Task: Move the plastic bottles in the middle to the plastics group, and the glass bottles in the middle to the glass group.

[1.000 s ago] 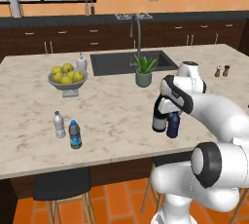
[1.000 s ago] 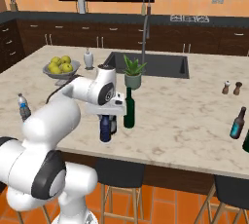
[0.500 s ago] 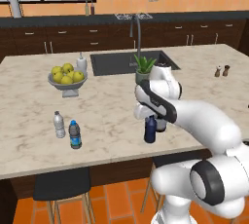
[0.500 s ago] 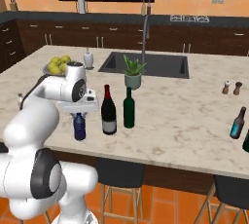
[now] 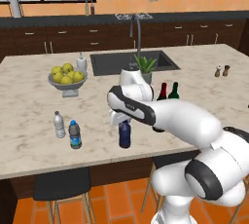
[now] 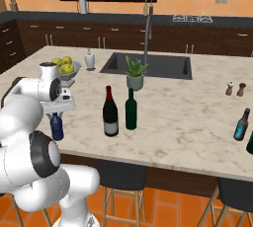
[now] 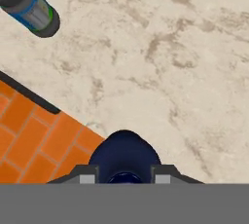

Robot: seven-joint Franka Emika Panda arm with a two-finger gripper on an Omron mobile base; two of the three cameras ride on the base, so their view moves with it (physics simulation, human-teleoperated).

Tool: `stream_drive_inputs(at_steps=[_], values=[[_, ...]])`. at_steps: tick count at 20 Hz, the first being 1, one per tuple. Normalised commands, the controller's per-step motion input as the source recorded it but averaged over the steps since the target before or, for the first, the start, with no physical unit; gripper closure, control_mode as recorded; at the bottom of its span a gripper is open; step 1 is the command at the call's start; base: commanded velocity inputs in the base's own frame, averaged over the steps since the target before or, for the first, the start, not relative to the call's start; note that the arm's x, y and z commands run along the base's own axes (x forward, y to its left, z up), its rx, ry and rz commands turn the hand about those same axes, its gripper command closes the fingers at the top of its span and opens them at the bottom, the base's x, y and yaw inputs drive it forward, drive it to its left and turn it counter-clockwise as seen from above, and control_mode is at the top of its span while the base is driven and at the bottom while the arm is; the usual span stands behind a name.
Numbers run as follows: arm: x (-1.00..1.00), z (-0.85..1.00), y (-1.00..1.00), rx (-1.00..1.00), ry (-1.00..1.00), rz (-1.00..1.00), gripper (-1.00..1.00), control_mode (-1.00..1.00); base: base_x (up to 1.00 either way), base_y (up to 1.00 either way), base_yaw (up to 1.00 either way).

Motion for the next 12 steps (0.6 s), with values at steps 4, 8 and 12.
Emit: stream_drive_inputs(at_steps=[4,8,12], values=[[0.32,0.0,0.94,0.0,0.02,0.12,1.0,-1.0,0.0,0.0,0.0],[0.4,0.0,0.83,0.0,0.02,0.09,1.0,-1.0,0.0,0.0,0.0],[0.23,0.0,0.32,0.0,0.03,0.04,1.0,-1.0,0.0,0.0,0.0]])
